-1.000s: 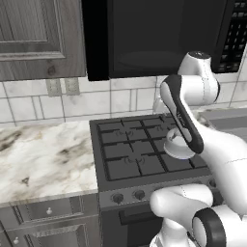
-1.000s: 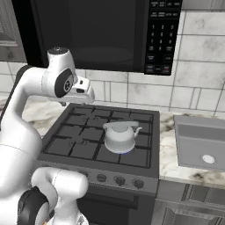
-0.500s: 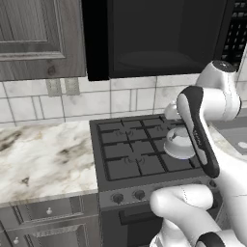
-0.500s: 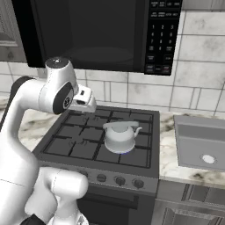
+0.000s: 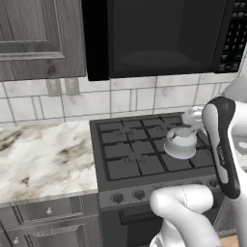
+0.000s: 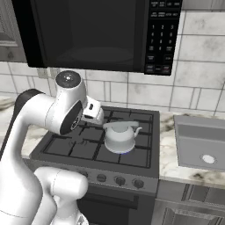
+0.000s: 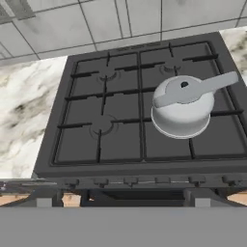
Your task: The kettle is done boiling. Turn off the stove, then wait for 300 timesteps before moving the kettle to the dining table.
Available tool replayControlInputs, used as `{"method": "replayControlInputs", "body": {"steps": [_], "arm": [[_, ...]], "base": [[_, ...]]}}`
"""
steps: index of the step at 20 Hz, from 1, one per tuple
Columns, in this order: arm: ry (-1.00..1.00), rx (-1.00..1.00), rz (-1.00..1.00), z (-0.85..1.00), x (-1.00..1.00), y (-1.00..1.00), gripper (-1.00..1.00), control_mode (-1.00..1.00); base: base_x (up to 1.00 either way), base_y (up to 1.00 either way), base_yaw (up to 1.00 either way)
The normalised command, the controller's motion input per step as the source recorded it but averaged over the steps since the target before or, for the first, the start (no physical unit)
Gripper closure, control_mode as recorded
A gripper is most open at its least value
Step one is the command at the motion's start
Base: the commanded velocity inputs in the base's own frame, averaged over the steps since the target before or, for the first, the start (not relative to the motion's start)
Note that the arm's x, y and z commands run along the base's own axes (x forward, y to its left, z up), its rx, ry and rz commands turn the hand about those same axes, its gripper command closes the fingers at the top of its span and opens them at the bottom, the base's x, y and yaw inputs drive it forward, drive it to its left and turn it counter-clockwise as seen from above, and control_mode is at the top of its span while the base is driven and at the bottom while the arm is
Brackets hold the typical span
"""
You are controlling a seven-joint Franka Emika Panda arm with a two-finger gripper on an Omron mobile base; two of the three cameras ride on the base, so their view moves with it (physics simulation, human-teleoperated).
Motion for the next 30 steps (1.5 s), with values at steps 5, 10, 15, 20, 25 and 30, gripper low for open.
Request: {"method": "replayControlInputs", "body": {"steps": [5,10,15,20,25,30], "arm": [[-0.09,0.07,-0.03,0.00,-0.40,-0.31,-1.00,-1.00],[-0.09,0.05,-0.02,0.00,-0.38,-0.30,-1.00,-1.00],[-0.08,0.05,-0.01,0.00,-0.31,-0.29,-1.00,-1.00],[-0.06,0.04,0.00,-0.06,-0.26,-0.29,-1.00,-1.00],[0.00,0.02,0.00,-0.27,-0.06,-0.21,-1.00,-1.00],[-0.01,0.00,0.00,-0.35,-0.01,-0.17,-1.00,-1.00]], "base": [[0.00,0.00,0.00],[0.00,0.00,0.00],[0.00,0.00,0.00],[0.00,0.00,0.00],[0.00,0.00,0.00],[0.00,0.00,0.00]]}}
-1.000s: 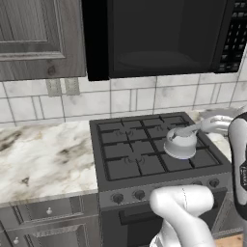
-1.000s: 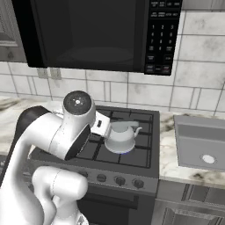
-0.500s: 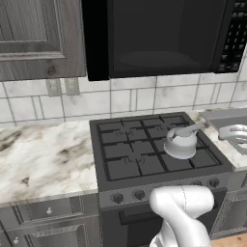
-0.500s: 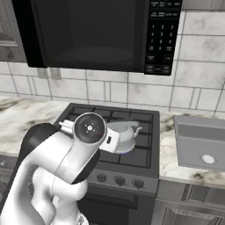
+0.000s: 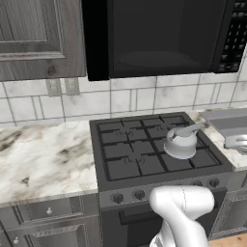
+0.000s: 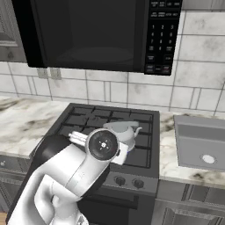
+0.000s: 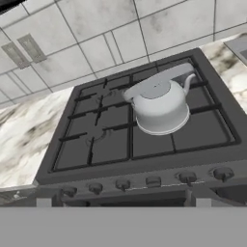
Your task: The kettle is done boiling. Turn off the stove, then wait for 300 timesteps before moving the kettle to the dining table.
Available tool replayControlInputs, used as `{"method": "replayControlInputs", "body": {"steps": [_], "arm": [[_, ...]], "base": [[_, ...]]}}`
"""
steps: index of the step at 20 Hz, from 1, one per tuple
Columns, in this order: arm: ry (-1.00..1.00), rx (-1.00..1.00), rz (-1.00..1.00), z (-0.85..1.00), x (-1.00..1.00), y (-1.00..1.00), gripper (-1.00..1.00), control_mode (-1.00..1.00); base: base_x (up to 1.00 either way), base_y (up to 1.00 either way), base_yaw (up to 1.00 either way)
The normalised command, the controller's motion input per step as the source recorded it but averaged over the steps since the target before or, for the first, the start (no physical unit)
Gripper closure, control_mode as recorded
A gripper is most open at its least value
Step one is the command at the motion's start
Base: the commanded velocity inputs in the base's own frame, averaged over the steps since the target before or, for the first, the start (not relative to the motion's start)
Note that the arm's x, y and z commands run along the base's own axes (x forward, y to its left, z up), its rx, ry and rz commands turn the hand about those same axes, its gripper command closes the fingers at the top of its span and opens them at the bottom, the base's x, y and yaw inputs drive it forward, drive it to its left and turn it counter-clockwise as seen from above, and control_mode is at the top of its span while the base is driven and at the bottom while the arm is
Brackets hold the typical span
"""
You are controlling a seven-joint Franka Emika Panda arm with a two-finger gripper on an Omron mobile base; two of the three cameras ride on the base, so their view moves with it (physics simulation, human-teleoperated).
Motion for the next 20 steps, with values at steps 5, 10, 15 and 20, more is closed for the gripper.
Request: {"method": "replayControlInputs", "body": {"steps": [5,10,15,20], "arm": [[-0.02,0.00,0.00,-0.32,-0.06,-0.21,-1.00,-1.00],[0.00,0.00,0.00,-0.32,-0.12,-0.21,-1.00,-1.00],[0.00,0.00,0.00,-0.30,-0.15,-0.18,-1.00,-1.00],[0.00,0.00,0.00,-0.35,-0.19,-0.12,-1.00,-1.00]], "base": [[0.00,0.00,0.00],[0.00,0.00,0.00],[0.00,0.00,0.00],[0.00,0.00,0.00]]}}
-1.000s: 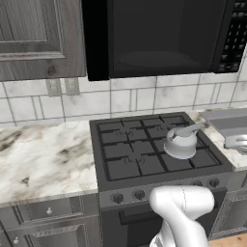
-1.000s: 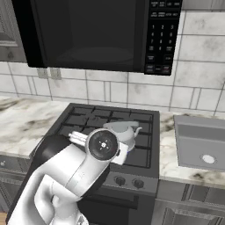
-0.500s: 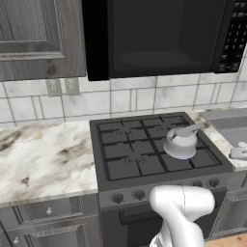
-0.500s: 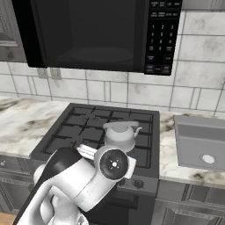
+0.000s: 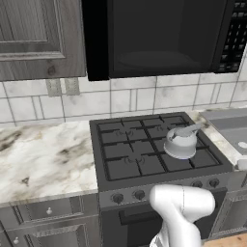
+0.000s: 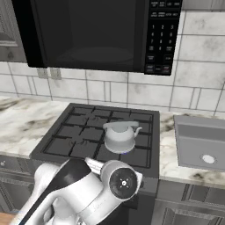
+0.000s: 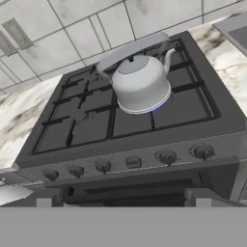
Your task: The kettle is done boiling. Turn off the stove, then wait for 300 timesteps before moving the kettle to the dining table.
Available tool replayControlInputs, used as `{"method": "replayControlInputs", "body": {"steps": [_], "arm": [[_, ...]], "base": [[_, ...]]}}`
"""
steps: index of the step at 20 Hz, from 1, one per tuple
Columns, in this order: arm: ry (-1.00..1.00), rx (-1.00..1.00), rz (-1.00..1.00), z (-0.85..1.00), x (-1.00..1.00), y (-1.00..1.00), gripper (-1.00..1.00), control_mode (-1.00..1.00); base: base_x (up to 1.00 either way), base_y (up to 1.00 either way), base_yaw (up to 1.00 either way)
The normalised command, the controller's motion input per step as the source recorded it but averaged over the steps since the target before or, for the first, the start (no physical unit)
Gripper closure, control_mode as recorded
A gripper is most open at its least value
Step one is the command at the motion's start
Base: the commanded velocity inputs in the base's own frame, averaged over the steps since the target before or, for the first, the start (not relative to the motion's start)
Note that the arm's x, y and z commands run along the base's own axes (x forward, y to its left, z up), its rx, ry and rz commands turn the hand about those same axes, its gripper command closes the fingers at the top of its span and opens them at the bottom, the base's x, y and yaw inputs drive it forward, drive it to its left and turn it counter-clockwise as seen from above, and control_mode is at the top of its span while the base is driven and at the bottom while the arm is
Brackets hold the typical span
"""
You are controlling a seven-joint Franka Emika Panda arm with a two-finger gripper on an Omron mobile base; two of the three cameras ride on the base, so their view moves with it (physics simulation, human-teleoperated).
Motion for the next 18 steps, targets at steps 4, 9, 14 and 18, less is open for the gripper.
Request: {"method": "replayControlInputs", "body": {"steps": [4,9,14,18], "arm": [[-0.04,0.00,0.00,-0.33,-0.18,-0.07,-1.00,-1.00],[-0.07,0.00,0.00,-0.31,-0.12,-0.02,-1.00,-1.00],[-0.10,0.00,0.00,-0.28,-0.03,0.00,-1.00,-1.00],[-0.08,0.00,0.00,-0.26,0.00,0.00,-1.00,-1.00]], "base": [[0.00,0.00,0.00],[0.00,0.00,0.00],[0.00,0.00,0.00],[0.00,0.00,0.00]]}}
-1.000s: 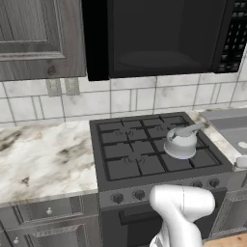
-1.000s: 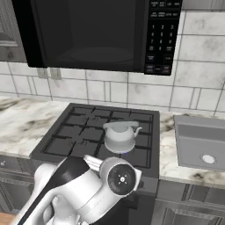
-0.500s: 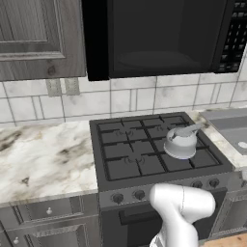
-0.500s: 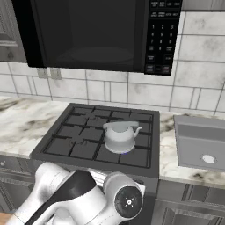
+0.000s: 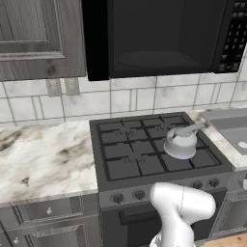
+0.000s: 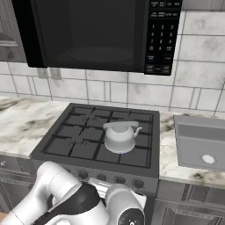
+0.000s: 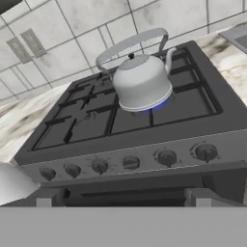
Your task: The kettle is done boiling. Turn off the stove, then wait for 300 timesteps before moving the kettle to the dining table.
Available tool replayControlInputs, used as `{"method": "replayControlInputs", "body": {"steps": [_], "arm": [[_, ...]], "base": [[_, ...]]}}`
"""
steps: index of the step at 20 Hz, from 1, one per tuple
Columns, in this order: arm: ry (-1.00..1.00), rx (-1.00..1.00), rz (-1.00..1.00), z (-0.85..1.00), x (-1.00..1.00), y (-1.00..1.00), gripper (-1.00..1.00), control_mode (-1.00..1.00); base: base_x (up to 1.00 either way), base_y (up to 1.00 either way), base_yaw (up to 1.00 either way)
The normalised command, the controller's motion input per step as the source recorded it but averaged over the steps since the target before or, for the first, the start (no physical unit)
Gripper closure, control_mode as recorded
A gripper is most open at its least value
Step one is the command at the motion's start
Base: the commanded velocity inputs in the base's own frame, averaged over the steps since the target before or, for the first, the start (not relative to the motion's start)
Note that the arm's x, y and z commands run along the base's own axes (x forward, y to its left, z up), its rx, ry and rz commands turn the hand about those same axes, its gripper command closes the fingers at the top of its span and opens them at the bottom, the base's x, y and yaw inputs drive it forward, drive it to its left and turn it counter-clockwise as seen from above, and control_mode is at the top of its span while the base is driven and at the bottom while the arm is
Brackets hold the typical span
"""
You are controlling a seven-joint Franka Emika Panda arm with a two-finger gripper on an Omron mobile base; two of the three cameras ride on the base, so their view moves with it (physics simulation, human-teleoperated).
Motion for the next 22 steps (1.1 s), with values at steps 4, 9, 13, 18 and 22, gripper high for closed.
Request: {"method": "replayControlInputs", "body": {"steps": [4,9,13,18,22], "arm": [[-0.05,0.00,0.00,-0.26,0.00,0.00,-1.00,-1.00],[0.00,-0.01,0.00,-0.26,0.02,0.00,-1.00,-1.00],[0.03,-0.03,-0.01,-0.26,0.07,0.00,-1.00,-1.00],[0.00,-0.05,-0.04,-0.17,0.00,0.00,-1.00,-1.00],[-0.04,-0.06,-0.03,-0.09,0.01,0.00,-1.00,-1.00]], "base": [[0.00,0.00,0.00],[0.00,0.00,0.00],[0.00,0.00,0.00],[0.00,0.00,0.00],[0.00,0.00,0.00]]}}
